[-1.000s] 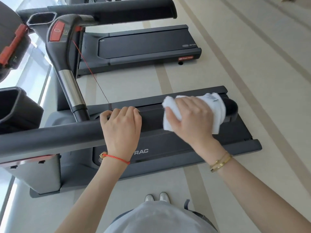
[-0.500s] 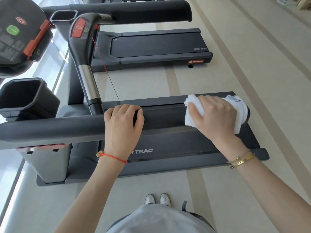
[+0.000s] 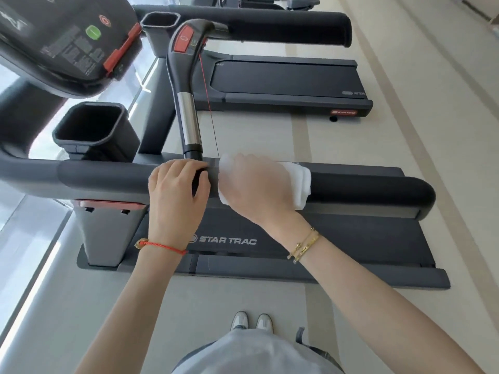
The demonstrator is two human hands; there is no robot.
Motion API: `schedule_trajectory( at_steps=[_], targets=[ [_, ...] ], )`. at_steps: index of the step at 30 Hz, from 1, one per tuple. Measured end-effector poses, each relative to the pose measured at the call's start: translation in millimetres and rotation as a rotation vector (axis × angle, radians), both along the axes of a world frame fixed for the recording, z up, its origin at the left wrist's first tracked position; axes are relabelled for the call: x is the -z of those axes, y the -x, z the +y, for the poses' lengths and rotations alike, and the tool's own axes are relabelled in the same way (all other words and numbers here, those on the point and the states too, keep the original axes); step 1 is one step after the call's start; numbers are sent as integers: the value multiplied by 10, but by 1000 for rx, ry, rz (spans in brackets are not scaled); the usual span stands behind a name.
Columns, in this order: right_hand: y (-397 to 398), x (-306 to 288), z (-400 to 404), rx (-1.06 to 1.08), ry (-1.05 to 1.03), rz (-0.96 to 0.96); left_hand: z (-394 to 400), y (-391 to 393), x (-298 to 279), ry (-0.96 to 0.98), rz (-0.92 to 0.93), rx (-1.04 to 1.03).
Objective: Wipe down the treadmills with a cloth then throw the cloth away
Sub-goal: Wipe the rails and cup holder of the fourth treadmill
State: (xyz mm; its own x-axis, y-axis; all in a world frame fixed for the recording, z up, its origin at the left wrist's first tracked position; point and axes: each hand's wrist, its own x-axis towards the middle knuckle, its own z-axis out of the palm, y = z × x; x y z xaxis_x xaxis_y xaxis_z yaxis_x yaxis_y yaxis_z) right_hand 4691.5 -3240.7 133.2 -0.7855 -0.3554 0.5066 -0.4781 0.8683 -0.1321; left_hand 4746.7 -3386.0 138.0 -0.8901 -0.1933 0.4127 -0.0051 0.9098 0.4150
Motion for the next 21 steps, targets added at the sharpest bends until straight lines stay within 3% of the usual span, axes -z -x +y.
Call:
schedule_trajectory(
  at_steps=[7,12,21],
  targets=[
    [63,-167,305,-302,-65,-313,-113,-231,-59,-44,7,56],
    [-76,-167,519,-219,-62,-211,-69,-353,-109,-41,12,114],
    [-714,-179,811,-130,285,-259,172,-465,-23,-74,-34,253]
  ],
)
